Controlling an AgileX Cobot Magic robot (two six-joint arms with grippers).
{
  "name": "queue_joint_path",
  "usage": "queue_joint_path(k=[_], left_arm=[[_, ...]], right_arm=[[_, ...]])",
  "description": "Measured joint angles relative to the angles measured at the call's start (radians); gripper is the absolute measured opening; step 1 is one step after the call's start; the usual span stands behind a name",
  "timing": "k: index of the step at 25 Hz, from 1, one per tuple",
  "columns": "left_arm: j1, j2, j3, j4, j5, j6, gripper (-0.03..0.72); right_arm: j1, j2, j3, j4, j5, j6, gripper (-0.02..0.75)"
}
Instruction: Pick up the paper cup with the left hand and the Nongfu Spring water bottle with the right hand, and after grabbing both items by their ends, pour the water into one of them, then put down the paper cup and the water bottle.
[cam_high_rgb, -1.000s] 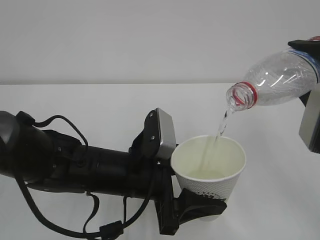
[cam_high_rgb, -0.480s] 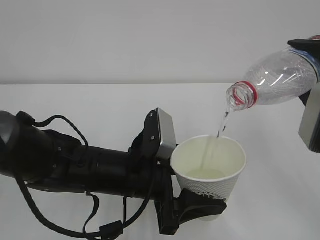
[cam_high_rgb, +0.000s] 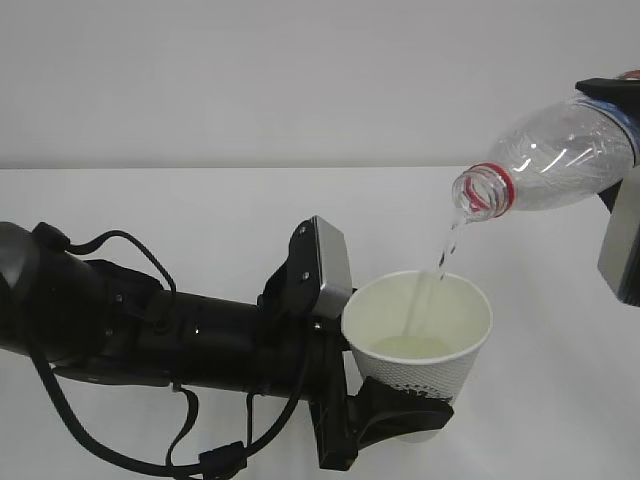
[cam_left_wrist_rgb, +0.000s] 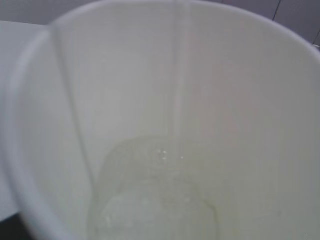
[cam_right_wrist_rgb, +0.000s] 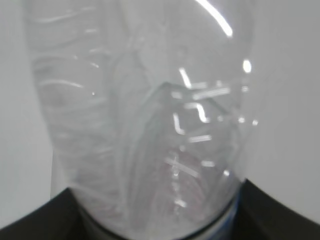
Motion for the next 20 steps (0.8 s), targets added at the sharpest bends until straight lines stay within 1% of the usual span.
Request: queue_joint_path(k=[20], left_arm=[[0.000, 0.000, 0.000, 0.000, 0.002, 0.000, 0.545]], right_arm=[[0.000, 0.000, 0.000, 0.000, -0.001, -0.011, 0.426]])
